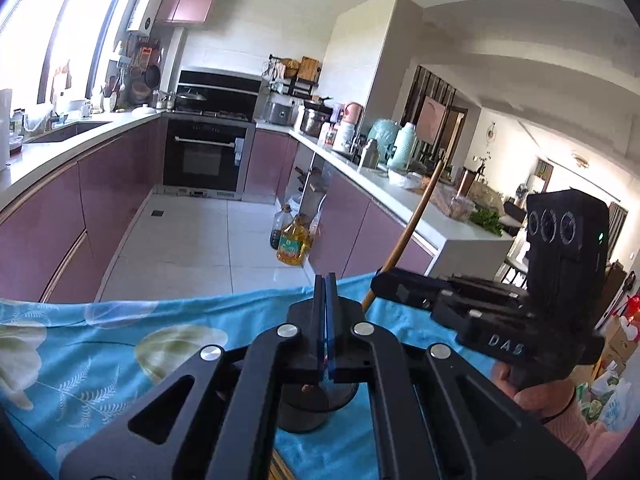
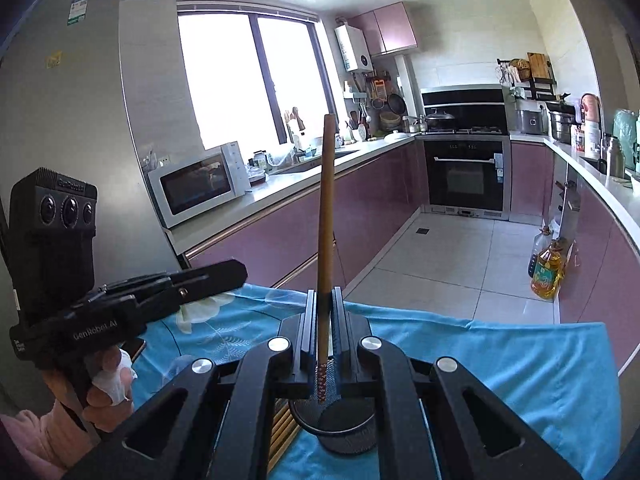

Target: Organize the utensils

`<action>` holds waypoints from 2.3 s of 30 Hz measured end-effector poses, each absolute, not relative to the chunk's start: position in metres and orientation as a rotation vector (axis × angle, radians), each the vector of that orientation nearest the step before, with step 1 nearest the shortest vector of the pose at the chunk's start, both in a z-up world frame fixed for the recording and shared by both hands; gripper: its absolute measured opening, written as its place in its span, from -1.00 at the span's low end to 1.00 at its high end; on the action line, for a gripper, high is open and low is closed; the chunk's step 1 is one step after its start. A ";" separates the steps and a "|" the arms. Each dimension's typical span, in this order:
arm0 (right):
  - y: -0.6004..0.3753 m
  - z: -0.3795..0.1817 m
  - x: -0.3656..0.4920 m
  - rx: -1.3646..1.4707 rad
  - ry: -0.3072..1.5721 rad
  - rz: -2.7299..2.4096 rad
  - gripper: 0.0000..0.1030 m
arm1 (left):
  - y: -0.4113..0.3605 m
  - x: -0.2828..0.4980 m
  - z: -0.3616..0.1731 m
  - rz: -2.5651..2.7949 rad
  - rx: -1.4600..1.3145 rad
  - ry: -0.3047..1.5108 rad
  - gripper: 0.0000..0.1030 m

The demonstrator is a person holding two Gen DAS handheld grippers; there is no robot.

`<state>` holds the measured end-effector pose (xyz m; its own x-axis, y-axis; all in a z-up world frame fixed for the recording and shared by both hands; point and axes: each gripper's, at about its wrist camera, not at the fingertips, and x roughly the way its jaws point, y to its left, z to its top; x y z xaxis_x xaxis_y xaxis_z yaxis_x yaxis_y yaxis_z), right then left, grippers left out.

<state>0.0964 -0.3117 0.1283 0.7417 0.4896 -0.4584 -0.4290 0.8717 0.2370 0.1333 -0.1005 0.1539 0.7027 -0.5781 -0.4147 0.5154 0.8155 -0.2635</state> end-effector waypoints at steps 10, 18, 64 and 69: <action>-0.319 0.123 0.093 0.136 0.530 0.493 -0.89 | -0.031 0.131 0.060 -0.407 -0.091 0.697 -0.43; -0.314 0.109 0.106 0.111 0.600 0.487 -0.89 | 0.043 0.106 -0.012 -0.212 -0.064 0.849 -0.11; -0.324 0.059 0.100 0.202 0.726 0.475 -0.37 | 0.001 0.104 0.086 -0.528 -0.219 0.625 -0.86; -0.327 0.055 0.098 0.218 0.730 0.478 -0.37 | -0.017 0.125 0.119 -0.571 -0.238 0.561 -0.86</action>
<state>0.0982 -0.3268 0.0552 0.6446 0.4902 -0.5866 -0.3416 0.8712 0.3526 0.1247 -0.0167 0.1190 0.6978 -0.5703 -0.4334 0.4442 0.8192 -0.3627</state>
